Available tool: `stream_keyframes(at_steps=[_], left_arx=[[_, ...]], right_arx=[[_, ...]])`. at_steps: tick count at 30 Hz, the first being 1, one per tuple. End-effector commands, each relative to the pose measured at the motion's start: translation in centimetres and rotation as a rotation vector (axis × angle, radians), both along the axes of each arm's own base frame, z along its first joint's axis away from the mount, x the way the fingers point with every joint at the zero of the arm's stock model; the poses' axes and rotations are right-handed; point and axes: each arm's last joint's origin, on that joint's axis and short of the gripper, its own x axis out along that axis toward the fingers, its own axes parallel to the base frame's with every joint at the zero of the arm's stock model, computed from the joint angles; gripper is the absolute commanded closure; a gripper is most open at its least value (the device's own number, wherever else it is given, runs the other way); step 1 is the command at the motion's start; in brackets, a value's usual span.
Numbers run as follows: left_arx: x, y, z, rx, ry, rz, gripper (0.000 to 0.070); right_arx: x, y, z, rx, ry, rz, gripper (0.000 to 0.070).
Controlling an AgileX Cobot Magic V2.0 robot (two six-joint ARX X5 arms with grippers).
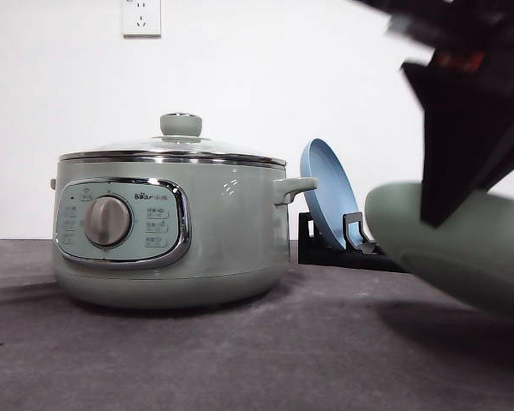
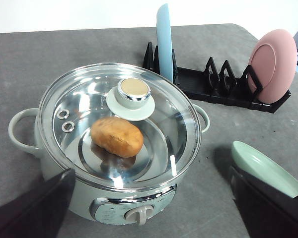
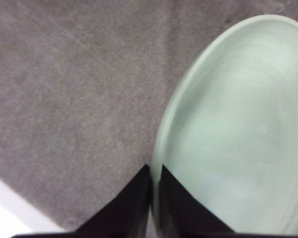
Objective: Transfer potato from steamer to green plate
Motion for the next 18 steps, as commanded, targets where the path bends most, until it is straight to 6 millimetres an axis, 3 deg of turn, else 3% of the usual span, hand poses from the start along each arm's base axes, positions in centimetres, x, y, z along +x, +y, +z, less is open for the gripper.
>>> stream_keyframes(at_steps=[1, 18], left_arx=[[0.0, -0.1, 0.7, -0.001, -0.027, -0.010, 0.0069], [-0.1, 0.0, 0.7, -0.001, -0.027, -0.010, 0.0069]], right_arx=[[0.1, 0.8, -0.4, -0.007, 0.004, 0.004, 0.0696], [1.6, 4.1, -4.9, -0.086, 0.098, 0.030, 0.0694]])
